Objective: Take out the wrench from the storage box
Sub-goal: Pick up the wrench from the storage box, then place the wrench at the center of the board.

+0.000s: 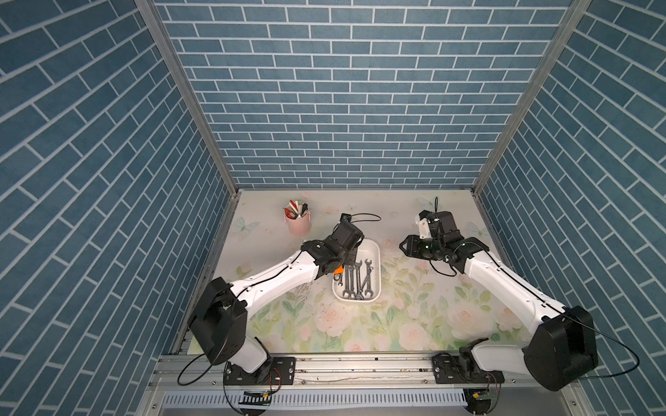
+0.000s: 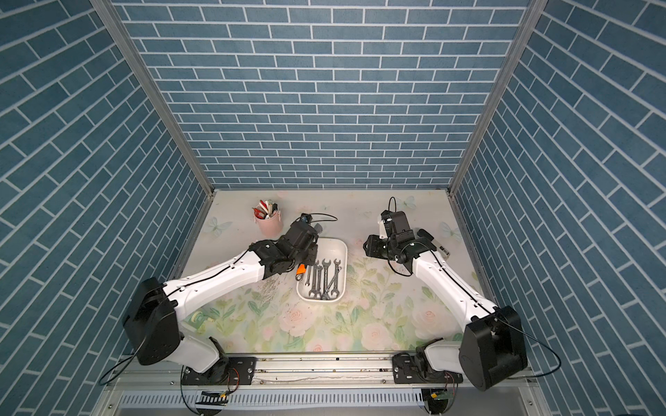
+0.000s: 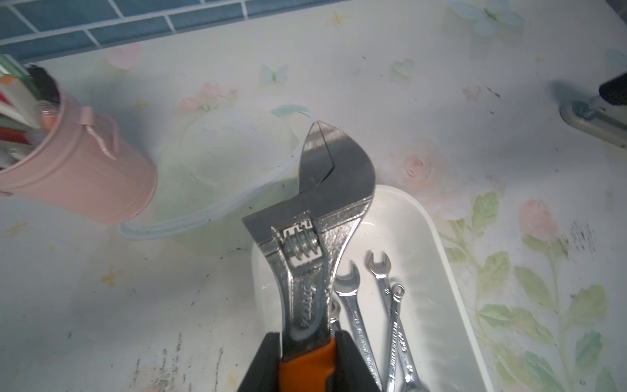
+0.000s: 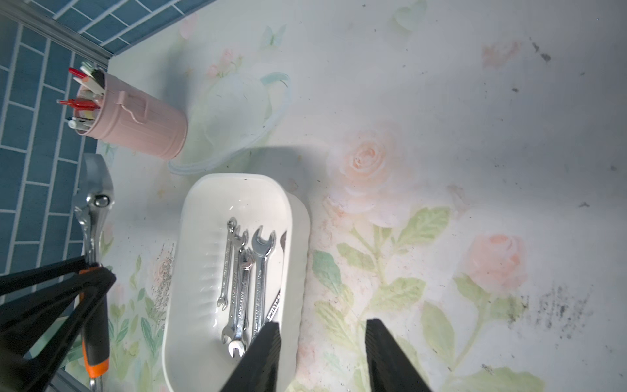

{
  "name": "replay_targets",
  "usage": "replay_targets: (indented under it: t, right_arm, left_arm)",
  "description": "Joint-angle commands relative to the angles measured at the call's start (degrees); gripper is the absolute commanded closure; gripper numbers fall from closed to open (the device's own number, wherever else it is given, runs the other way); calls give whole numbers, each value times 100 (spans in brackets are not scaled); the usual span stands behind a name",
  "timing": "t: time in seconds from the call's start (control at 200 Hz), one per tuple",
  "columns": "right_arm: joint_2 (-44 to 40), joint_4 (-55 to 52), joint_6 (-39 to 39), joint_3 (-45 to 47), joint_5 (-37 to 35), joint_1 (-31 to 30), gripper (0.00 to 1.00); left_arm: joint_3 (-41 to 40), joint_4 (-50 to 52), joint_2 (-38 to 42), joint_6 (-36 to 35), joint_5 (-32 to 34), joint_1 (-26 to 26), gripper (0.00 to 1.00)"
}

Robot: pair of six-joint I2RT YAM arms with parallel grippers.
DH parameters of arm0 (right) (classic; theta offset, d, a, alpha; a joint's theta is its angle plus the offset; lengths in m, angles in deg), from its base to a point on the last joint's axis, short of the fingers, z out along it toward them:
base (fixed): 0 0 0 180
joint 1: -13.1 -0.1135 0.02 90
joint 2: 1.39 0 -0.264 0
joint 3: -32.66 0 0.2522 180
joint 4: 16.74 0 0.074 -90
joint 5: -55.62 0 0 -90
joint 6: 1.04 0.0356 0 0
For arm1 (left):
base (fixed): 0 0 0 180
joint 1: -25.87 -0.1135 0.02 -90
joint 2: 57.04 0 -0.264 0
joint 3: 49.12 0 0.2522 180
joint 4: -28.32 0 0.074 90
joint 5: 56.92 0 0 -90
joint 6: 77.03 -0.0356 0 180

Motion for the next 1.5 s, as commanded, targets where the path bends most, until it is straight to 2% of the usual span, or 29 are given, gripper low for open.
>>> replay_targets:
  t: [0.0,0.305,0.515,0.915,1.27,1.495]
  right_arm:
    - [49,-219,232,-234,-293,-227,56]
    - [682,-224,365,-675,-427,-946,56]
    - [1067,-224,480,-834,-579,-1351,56]
    - [1484,-348,579,-1097,-690,-1682,55]
    - [1738,-402,698,-1335,-843,-1963,53]
    - [1945,-429,743,-1483,-844,-1990,52]
  left_arm:
    - [-359,-81,255,130,198,-385,86]
    - [-1552,-925,350,332,-141,-1127,86]
    - [-1972,-1415,12,422,-336,-1158,85]
    - [-2339,-1820,-348,593,-350,-1162,80]
    - [-2438,-1762,-218,653,-393,-1157,51]
    - [-2429,-1547,240,756,-349,-999,44]
